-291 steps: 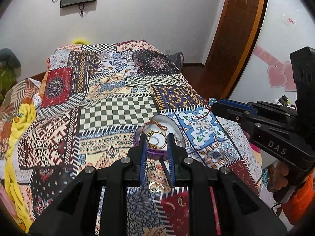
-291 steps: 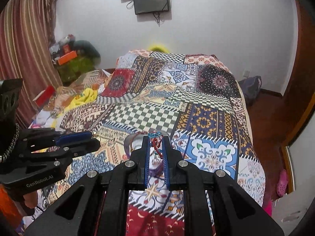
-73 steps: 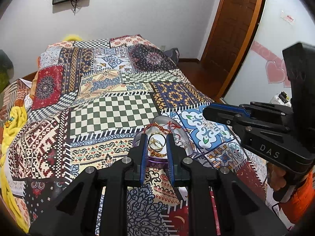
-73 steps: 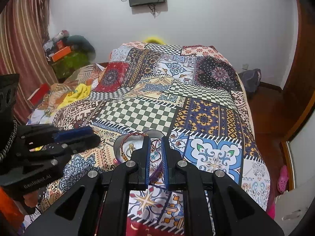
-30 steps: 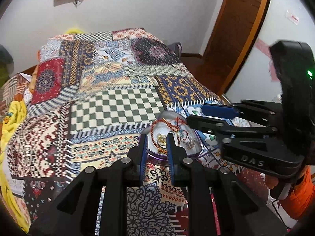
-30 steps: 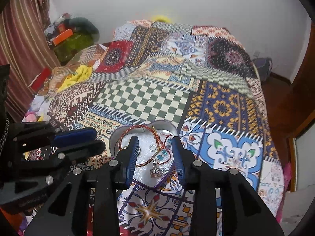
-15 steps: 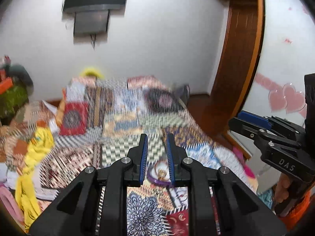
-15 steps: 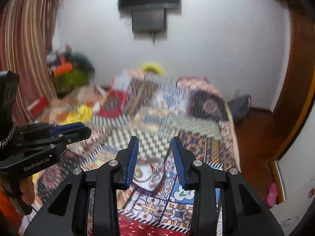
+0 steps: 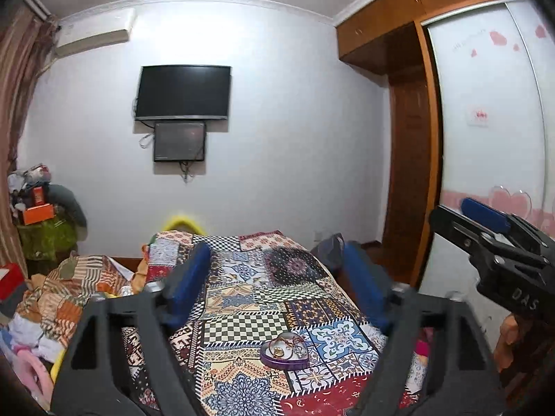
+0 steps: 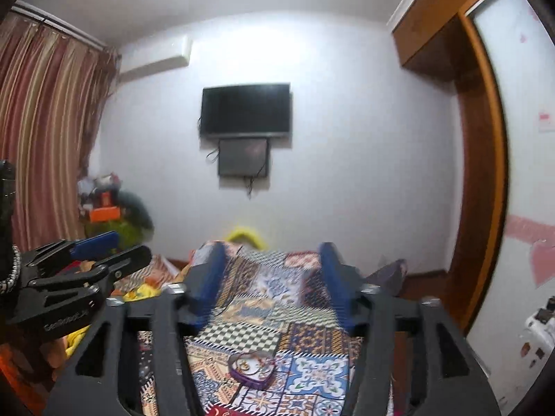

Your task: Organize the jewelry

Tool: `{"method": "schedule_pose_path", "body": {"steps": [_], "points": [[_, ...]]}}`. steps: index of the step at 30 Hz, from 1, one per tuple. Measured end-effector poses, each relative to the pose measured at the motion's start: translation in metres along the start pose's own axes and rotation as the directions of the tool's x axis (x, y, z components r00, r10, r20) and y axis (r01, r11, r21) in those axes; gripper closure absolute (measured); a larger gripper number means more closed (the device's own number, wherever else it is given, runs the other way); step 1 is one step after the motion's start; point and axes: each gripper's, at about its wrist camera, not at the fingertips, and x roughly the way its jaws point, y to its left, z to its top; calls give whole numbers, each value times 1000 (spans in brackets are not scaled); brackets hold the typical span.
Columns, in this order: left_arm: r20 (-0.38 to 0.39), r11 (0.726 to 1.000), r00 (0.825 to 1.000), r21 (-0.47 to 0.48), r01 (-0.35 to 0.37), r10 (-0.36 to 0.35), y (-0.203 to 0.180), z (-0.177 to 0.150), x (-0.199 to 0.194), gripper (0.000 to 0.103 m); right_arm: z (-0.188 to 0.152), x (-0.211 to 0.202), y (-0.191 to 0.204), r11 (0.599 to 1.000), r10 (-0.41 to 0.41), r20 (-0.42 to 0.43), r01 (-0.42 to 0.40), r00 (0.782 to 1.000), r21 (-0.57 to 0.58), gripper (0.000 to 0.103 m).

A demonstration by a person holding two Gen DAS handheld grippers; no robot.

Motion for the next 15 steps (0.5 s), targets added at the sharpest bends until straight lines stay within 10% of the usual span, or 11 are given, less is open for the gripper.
{"method": "schedule_pose_path", "body": {"steps": [9, 15], "points": [[3, 998, 998, 13, -60, 60, -6, -9, -18, 5, -9, -6, -1, 997, -69, 4, 68, 998, 39, 1], [-6, 998, 998, 5, -63, 63, -2, -11, -17, 5, -12, -13, -1, 997, -71, -18, 72, 997, 26, 0]]}}
